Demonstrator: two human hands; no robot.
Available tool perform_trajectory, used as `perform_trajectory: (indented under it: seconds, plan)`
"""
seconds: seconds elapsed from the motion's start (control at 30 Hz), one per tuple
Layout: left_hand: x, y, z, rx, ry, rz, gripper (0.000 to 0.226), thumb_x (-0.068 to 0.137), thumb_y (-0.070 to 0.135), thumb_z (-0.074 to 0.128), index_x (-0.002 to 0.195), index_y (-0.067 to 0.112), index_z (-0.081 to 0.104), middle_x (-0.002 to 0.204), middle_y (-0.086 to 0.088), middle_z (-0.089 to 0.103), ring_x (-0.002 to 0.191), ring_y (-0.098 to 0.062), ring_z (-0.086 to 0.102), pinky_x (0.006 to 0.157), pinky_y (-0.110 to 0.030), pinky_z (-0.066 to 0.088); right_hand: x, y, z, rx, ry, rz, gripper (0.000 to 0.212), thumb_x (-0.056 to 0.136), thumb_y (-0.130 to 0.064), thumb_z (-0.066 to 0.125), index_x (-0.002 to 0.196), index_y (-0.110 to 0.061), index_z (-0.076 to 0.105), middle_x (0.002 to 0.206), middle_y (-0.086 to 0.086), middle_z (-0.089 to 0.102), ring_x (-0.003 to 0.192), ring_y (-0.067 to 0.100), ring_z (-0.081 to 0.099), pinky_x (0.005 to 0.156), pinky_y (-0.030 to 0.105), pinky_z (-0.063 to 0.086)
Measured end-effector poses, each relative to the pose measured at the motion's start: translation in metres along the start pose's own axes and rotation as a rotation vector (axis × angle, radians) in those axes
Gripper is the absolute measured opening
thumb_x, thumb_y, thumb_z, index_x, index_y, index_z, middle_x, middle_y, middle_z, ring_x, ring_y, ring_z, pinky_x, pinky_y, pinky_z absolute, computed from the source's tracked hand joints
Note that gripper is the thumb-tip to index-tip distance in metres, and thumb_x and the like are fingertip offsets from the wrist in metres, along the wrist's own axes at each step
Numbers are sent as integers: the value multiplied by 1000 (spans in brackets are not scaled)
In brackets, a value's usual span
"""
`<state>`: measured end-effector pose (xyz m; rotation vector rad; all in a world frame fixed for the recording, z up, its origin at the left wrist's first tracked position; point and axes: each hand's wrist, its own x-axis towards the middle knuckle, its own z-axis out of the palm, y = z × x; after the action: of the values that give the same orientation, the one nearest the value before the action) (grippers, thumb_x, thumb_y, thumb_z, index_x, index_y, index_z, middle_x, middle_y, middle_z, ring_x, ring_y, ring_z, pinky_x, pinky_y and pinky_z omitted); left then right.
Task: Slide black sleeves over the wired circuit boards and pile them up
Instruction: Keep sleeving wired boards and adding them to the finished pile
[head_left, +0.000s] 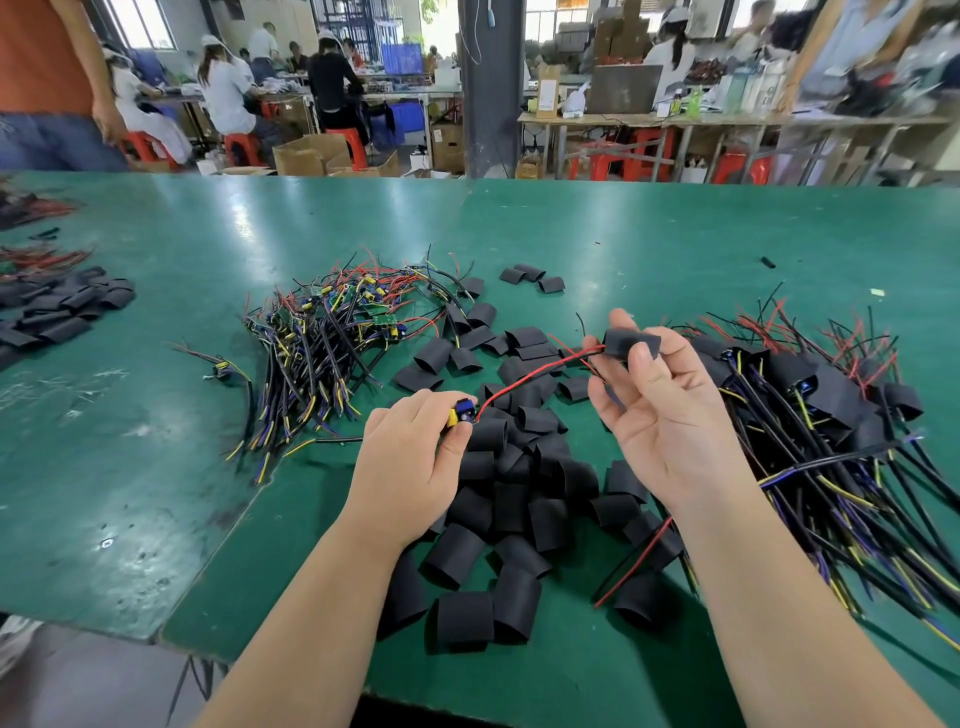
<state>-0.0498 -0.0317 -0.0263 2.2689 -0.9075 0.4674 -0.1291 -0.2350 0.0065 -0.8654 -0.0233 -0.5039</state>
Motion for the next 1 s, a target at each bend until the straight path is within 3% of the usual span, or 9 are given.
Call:
perform_trajectory:
  seconds: [0.17, 0.3, 0.4, 0.57, 0.73, 0.87, 1.0]
  plan:
    - [0, 4, 1, 23, 9, 57, 30, 93, 27, 45, 115, 16, 63, 83, 9, 53, 79, -19, 53, 76, -33, 32, 1, 5, 0, -100, 12, -2, 17, 77, -14, 61, 92, -19, 59, 115, 1, 69, 96, 19, 68, 72, 24, 54]
    - [-1, 10, 3, 9, 27, 94, 39, 95, 33, 39, 121, 15, 61, 83, 13, 44, 81, -19, 52, 78, -33, 34, -1, 15, 8, -127, -10, 78, 27, 74, -12, 63, 100, -14, 64, 105, 7, 70, 90, 19, 68, 68, 22, 52]
    - [0, 13, 6, 4, 16, 113, 45, 95, 34, 36, 128, 13, 58, 87, 9, 50, 87, -21, 53, 80, -34, 35, -6, 25, 15, -185, -21, 154, 33, 69, -13, 67, 102, -16, 67, 99, 7, 68, 85, 17, 65, 64, 22, 51]
    - [0, 15, 9, -20, -15, 116, 45, 96, 31, 40, 136, 16, 51, 86, 7, 50, 87, -21, 52, 81, -38, 38, -11, 38, 19, -291, -79, 209, 36, 66, -14, 72, 101, -16, 67, 106, 17, 62, 91, 25, 55, 76, 34, 48]
    - [-1, 13, 9, -48, 25, 99, 45, 97, 31, 38, 138, 16, 49, 87, 7, 53, 87, -18, 49, 82, -33, 33, -11, 37, 18, -373, -96, 131, 30, 68, -7, 73, 97, -14, 68, 93, 7, 72, 81, 19, 62, 75, 31, 50]
    - [-1, 13, 8, -39, 48, 118, 45, 97, 32, 34, 133, 13, 53, 94, 6, 58, 89, -17, 51, 80, -32, 32, -11, 33, 16, -484, -141, 90, 28, 80, 9, 67, 101, -10, 68, 95, 7, 74, 87, 21, 67, 82, 32, 55]
    - [-2, 11, 9, -67, 73, 117, 41, 98, 28, 35, 130, 12, 55, 98, 4, 61, 91, -15, 50, 81, -33, 33, -11, 27, 18, -603, -167, 31, 34, 77, 9, 71, 96, -19, 71, 94, 0, 75, 90, 14, 70, 78, 22, 54]
